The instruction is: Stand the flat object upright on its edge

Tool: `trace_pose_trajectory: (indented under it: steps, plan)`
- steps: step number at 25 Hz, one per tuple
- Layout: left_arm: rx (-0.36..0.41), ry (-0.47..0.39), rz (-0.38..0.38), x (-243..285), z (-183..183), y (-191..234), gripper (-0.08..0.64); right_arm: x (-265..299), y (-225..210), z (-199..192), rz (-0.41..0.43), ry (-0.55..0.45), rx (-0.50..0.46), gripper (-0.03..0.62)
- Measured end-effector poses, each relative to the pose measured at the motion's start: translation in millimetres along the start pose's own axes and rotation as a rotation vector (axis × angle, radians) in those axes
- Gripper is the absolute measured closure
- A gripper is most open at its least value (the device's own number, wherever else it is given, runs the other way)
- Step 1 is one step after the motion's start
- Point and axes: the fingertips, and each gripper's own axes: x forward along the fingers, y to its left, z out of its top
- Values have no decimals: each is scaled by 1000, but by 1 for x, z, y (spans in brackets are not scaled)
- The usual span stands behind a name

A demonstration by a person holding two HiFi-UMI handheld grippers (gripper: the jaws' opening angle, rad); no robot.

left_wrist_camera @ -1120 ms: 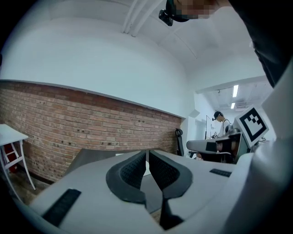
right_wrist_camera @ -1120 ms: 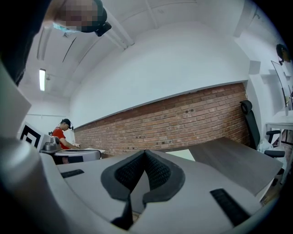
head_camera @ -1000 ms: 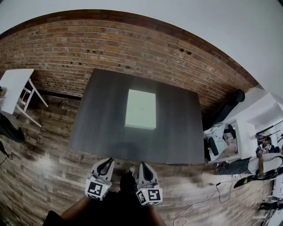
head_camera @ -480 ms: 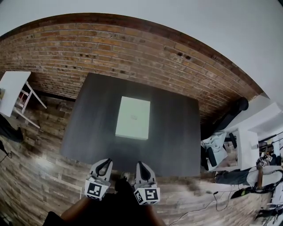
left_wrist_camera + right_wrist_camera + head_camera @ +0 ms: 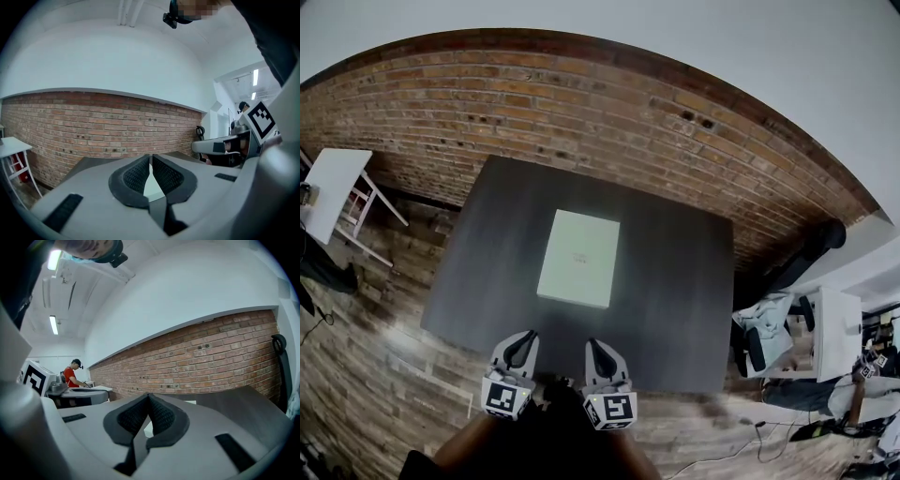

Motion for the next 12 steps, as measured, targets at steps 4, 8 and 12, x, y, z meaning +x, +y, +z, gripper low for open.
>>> trace_pose_trajectory:
  steps: [4,8,12]
  plan:
    - [17,1,26,15,-1,6,512,15,-11,-3,16,7,-10,569]
    - [7,12,9,23,-4,10,512,27,-18,-3,6,10,-9,569]
    - [12,18,-14,34,-7,21,512,41,-26,-5,-30,17,-11,569]
